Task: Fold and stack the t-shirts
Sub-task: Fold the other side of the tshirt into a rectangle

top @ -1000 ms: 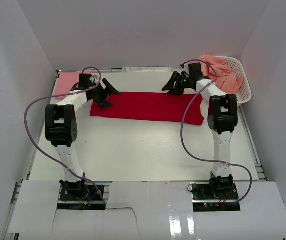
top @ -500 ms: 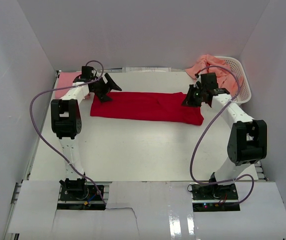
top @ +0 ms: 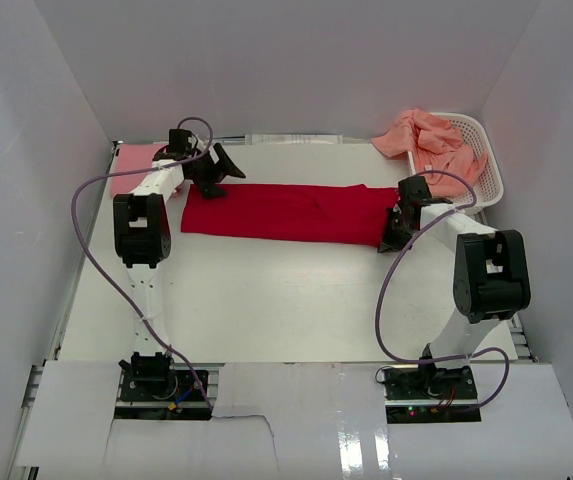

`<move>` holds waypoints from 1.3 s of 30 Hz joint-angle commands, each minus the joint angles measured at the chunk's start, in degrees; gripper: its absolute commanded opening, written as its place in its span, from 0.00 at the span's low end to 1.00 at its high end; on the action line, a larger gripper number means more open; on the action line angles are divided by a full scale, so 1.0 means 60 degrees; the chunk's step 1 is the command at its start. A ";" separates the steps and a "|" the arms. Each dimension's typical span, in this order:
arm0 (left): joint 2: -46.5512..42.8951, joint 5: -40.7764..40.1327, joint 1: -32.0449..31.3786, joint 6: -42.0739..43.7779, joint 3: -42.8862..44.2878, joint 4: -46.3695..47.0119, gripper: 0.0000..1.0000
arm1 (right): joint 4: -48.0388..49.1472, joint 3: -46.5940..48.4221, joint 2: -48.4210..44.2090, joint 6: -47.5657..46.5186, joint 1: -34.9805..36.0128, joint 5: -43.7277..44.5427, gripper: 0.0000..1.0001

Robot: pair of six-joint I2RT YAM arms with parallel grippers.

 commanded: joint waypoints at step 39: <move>-0.0332 -0.0097 -0.0085 0.0360 -0.0558 0.0257 0.98 | -0.0390 0.1195 0.1025 -0.0672 -0.0833 -0.0149 0.08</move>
